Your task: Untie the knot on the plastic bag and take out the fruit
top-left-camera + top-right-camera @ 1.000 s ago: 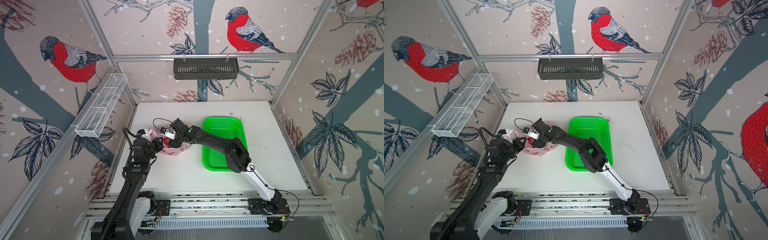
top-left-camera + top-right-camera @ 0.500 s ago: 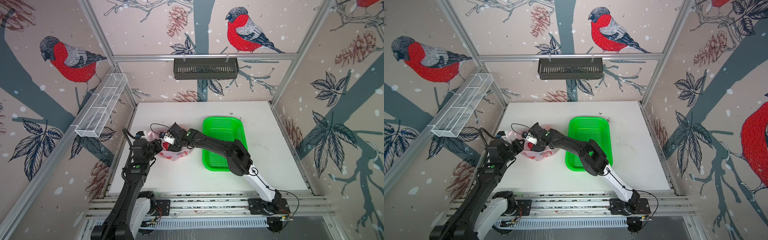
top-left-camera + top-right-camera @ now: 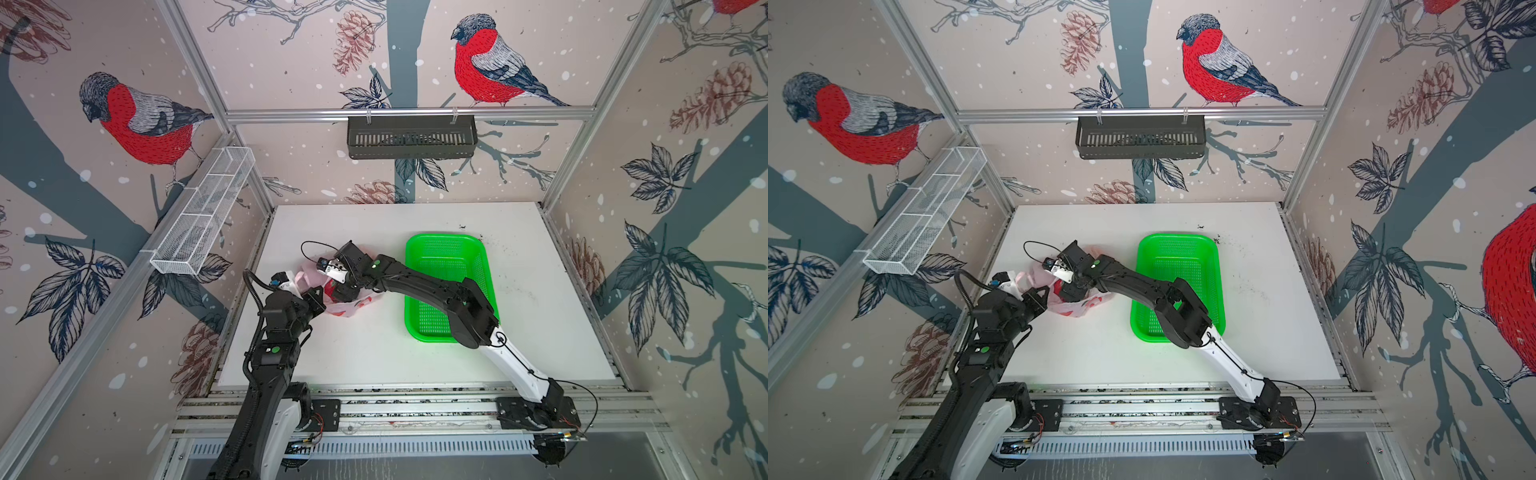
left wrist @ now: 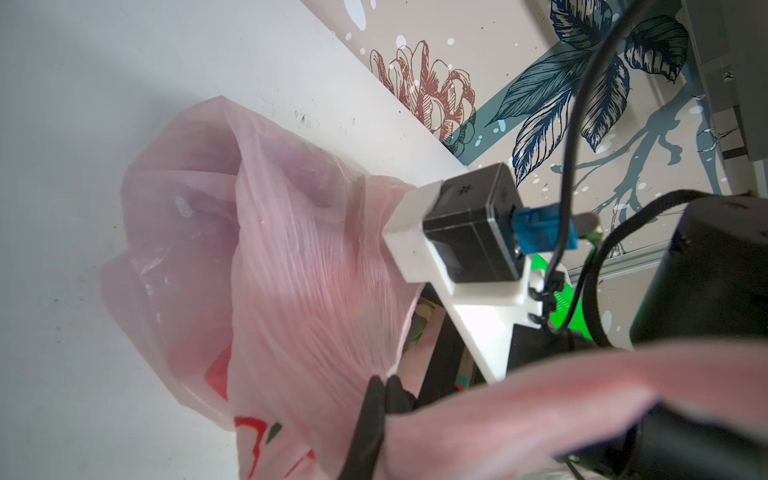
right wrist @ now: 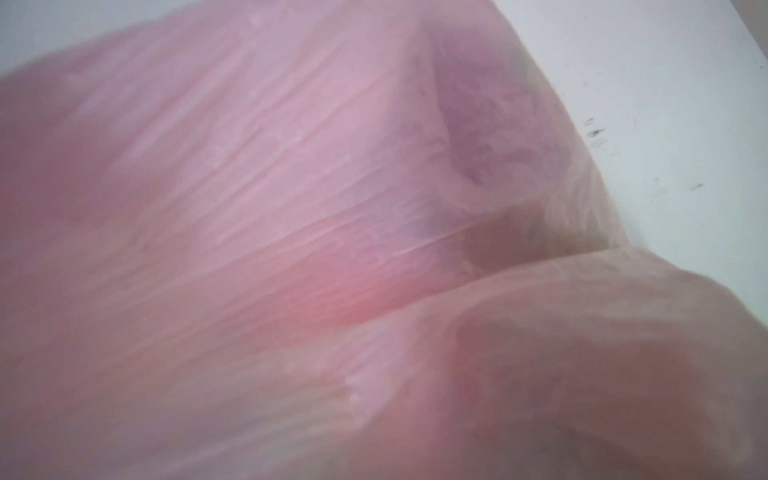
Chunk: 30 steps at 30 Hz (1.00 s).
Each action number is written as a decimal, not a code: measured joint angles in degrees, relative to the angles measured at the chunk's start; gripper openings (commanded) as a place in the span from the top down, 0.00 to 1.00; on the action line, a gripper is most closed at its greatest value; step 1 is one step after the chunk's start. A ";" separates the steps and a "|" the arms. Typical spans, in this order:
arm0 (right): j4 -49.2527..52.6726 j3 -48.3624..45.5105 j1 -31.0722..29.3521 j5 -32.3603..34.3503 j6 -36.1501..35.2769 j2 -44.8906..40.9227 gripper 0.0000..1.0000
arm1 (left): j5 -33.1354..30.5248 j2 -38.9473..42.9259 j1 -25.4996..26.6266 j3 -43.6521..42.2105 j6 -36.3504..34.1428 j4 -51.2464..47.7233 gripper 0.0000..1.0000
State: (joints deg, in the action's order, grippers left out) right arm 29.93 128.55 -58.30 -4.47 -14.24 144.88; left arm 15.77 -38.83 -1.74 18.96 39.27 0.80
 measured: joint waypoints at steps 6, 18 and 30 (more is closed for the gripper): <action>-1.70 -0.35 0.04 0.55 0.11 0.74 0.32 | -0.76 0.07 0.00 -0.26 0.39 0.09 1.00; -5.33 -7.26 0.00 1.60 0.81 -3.76 0.74 | -0.94 -0.07 -0.02 -0.20 0.79 0.17 1.00; -2.95 -10.82 0.13 1.88 3.65 -7.85 0.88 | -0.94 1.20 -0.02 -0.42 0.76 0.13 1.00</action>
State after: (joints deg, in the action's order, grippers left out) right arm 26.98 117.73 -58.17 -2.59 -10.59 137.03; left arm 14.83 -37.63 -1.76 18.55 40.03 0.93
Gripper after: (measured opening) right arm 0.739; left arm 0.048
